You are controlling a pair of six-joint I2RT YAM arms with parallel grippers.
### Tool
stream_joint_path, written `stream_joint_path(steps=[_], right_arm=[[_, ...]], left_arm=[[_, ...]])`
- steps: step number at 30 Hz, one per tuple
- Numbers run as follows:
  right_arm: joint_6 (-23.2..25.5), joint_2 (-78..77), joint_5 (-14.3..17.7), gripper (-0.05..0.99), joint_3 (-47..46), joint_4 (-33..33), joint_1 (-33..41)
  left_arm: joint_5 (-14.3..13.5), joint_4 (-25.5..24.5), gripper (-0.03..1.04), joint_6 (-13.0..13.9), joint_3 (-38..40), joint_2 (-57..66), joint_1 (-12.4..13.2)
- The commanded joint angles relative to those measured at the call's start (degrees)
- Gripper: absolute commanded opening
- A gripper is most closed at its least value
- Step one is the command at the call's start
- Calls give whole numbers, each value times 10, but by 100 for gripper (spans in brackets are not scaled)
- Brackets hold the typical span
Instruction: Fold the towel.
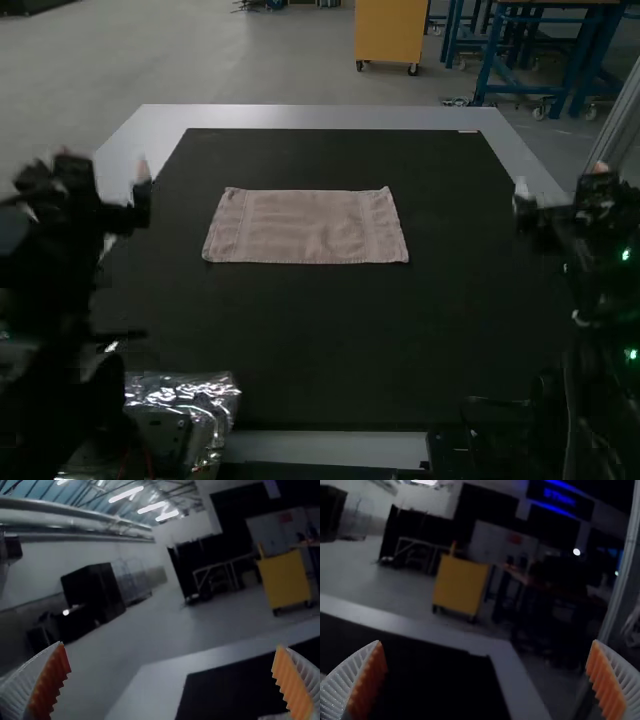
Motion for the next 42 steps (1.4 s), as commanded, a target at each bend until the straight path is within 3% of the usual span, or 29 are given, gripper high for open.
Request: stream_joint_path(steps=[1, 7, 11, 13, 14, 17, 23, 27, 30, 42], right_arm=[[45, 103, -5, 91, 95, 11, -3], [93, 331, -12, 91, 224, -13, -3], [107, 475, -23, 92, 272, -84, 1], [108, 538, -30, 91, 277, -105, 3], [107, 568, -29, 91, 277, -116, 5], [107, 631, -33, 91, 270, -117, 11], [110, 678, -22, 91, 253, -102, 45], [117, 699, 3, 91, 256, -57, 94], [135, 733, 13, 91, 270, -38, 130], [148, 906, 32, 91, 368, 37, 188]], left_arm=[[-16, 6, 96, 2, 77, 104, -6], [-31, 3, 96, 1, 178, 327, -7], [-61, -37, 96, -1, 219, 465, -6], [-63, -68, 96, -17, 229, 527, -7], [-55, -81, 96, -19, 229, 555, -7], [-53, -80, 96, -65, 222, 611, -5], [-43, -43, 96, -99, 204, 627, -6], [3, -33, 96, -140, 207, 655, 0], [21, -23, 96, -152, 212, 688, 10], [36, 16, 96, -174, 305, 857, 28]])
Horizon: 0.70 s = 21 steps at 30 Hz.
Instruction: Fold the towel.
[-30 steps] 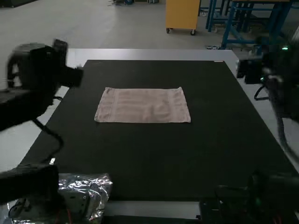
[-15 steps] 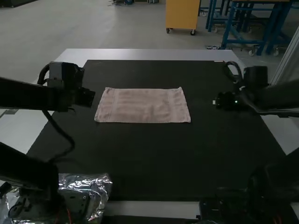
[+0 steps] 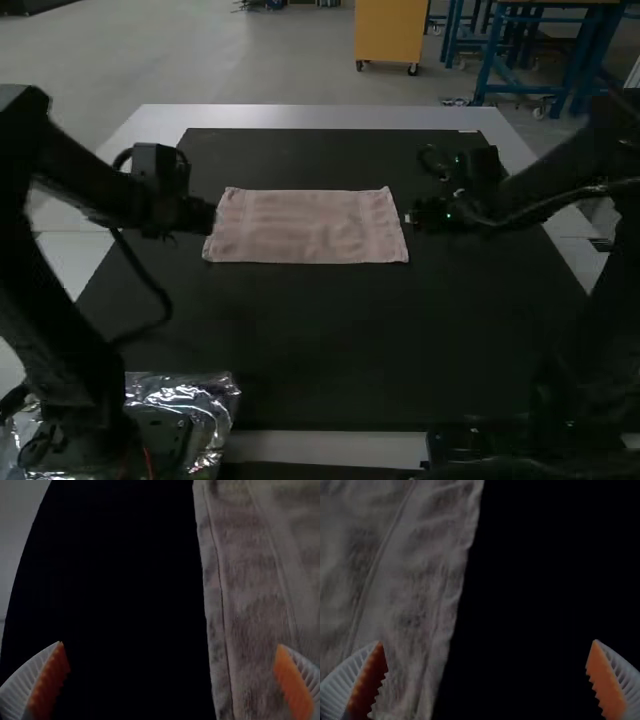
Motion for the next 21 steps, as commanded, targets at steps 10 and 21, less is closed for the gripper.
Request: stream_joint_path(steps=[10, 21], right_arm=[[9, 173, 16, 91, 170, 31, 12], [6, 276, 18, 91, 269, 27, 18]], left_arm=[[25, 5, 97, -29, 152, 171, 27], [30, -9, 97, -48, 252, 260, 27]])
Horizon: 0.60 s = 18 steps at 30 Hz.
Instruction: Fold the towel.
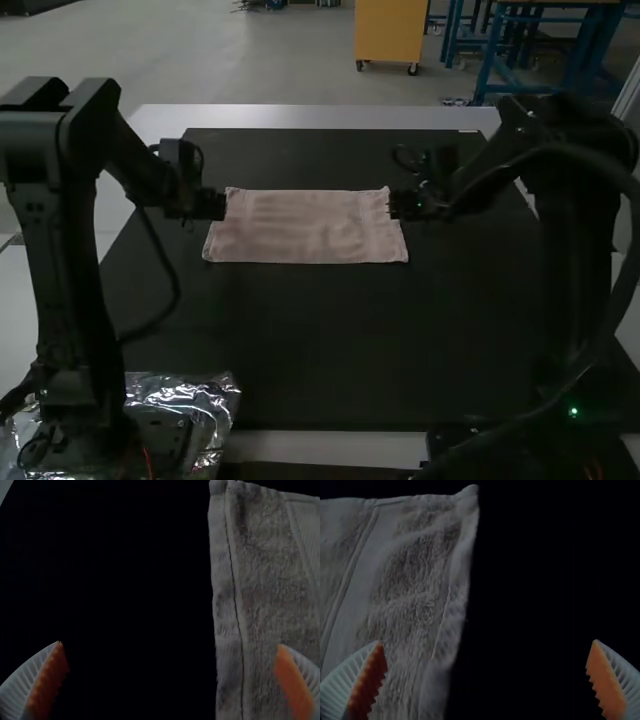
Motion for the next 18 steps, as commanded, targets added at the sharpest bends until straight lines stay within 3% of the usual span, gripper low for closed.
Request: stream_joint_path(steps=[1, 12, 18], right_arm=[[2, 14, 7, 91, 36, 1, 16], [2, 81, 7, 91, 117, -28, 31], [3, 103, 7, 91, 151, -42, 31]], left_arm=[[9, -5, 97, -16, 35, 12, 6], [19, -37, 97, -18, 96, 77, 6], [21, -38, 97, -19, 113, 95, 18]])
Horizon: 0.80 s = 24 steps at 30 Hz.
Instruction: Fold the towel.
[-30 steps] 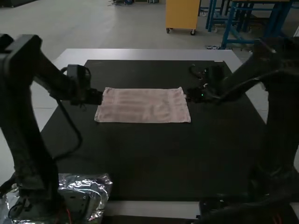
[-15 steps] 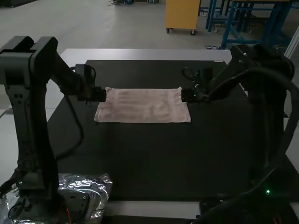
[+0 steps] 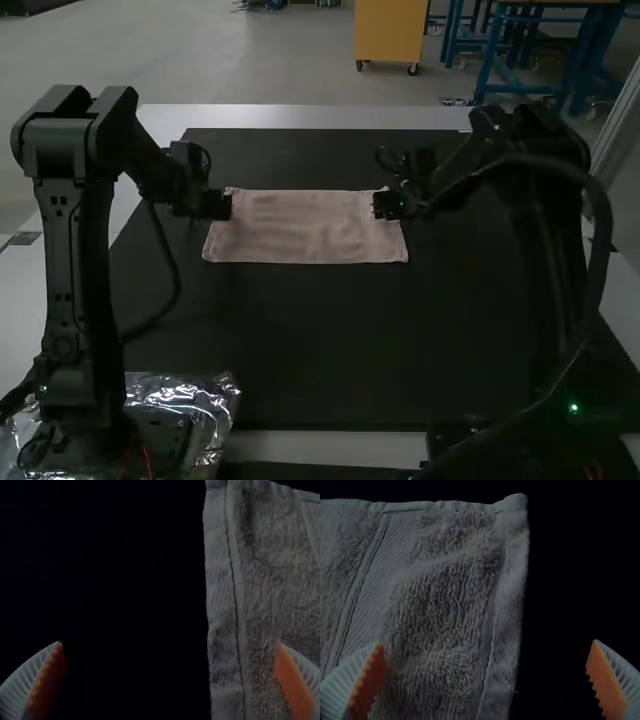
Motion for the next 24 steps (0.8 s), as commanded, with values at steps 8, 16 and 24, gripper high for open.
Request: stream_joint_path(steps=[8, 16, 24], right_arm=[[7, 33, 2, 91, 74, -62, 7], [18, 41, -51, 13, 78, -109, 4], [15, 29, -61, -2, 62, -109, -1]], left_arm=[[15, -13, 96, 0, 42, 30, 14], [38, -25, 32, 6, 42, 40, 14], [85, 1, 2, 6, 25, 28, 14]])
